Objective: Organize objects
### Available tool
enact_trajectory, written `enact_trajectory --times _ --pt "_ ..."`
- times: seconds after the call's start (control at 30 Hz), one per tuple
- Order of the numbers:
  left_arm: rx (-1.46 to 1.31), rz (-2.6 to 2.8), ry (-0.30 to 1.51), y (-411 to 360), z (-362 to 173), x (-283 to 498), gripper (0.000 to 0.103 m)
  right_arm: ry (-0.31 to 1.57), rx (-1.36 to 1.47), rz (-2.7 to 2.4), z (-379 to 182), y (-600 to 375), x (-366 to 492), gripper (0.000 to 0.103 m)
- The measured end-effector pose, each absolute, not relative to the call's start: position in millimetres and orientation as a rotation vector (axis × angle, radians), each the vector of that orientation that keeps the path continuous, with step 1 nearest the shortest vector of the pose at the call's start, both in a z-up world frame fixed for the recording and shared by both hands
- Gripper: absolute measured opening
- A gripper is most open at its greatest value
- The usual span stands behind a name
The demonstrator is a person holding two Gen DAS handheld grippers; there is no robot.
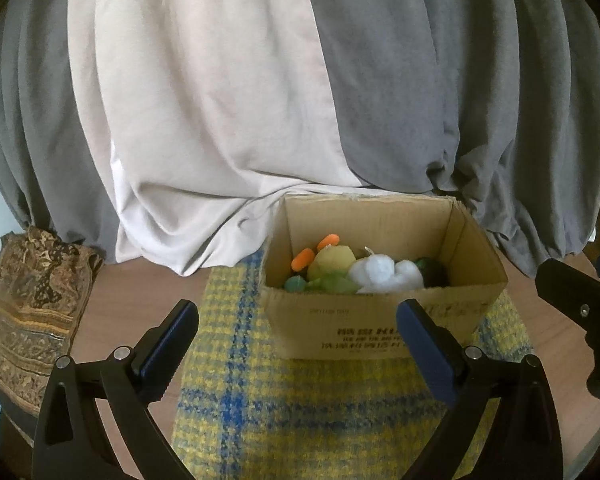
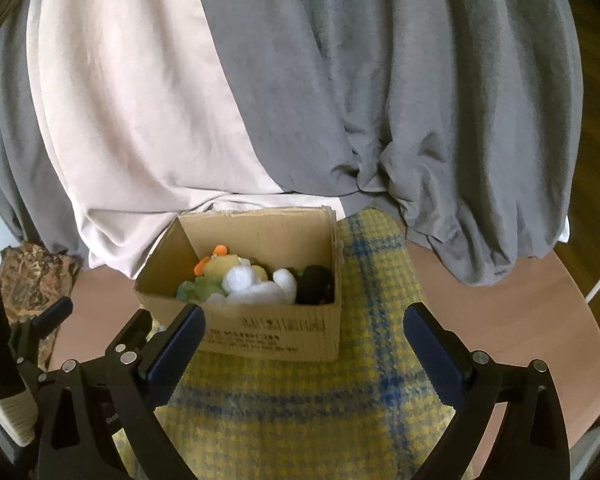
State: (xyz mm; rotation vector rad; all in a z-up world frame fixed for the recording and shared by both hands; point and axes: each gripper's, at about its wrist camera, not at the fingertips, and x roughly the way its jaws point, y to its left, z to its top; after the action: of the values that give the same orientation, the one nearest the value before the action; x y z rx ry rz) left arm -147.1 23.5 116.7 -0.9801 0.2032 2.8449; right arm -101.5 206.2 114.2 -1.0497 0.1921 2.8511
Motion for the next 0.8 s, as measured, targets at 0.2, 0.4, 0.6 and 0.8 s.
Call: enact_trajectory --times 0.2,0.4,0.6,0.8 --pt "-0.975 2.848 0.222 25 110 -127 0.101 0.166 -1.041 2.847 109 205 -83 0.1" --pt "-0.974 2.857 0.237 23 101 -108 0.101 0.168 -1.067 2.844 98 207 -67 0.1" --pt "-1.009 2.841 0.232 20 88 -91 0.101 0.181 -1.103 2.834 86 208 -51 0.1" --pt "-1.044 2.843 0.23 16 74 -72 0.101 0.185 -1.138 2.82 74 210 -34 0.1"
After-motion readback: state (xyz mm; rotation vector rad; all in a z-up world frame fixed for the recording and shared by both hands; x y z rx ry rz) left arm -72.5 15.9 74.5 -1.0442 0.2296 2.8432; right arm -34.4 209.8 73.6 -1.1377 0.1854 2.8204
